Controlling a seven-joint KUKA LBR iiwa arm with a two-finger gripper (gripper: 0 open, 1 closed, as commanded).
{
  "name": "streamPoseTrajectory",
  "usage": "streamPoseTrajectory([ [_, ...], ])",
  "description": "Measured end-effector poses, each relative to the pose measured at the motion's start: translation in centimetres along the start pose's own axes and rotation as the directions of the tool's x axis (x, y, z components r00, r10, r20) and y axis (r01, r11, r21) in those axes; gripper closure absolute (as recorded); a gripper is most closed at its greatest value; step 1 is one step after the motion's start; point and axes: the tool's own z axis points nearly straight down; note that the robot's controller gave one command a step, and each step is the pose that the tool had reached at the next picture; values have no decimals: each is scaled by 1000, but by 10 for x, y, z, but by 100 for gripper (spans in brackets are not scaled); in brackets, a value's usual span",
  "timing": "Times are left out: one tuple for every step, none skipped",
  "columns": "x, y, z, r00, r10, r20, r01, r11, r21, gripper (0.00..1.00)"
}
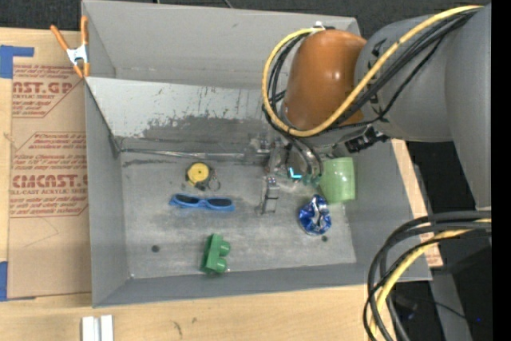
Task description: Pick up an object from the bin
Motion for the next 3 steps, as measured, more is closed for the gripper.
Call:
streamPoseTrajectory([
  [25, -96, 41, 1000, 27, 2, -27, 1000, 5, 0],
  [37, -161, 73, 988, -155, 4, 155, 988, 1, 0],
  [-15, -152, 40, 964, -265, 13, 265, 964, 4, 0],
])
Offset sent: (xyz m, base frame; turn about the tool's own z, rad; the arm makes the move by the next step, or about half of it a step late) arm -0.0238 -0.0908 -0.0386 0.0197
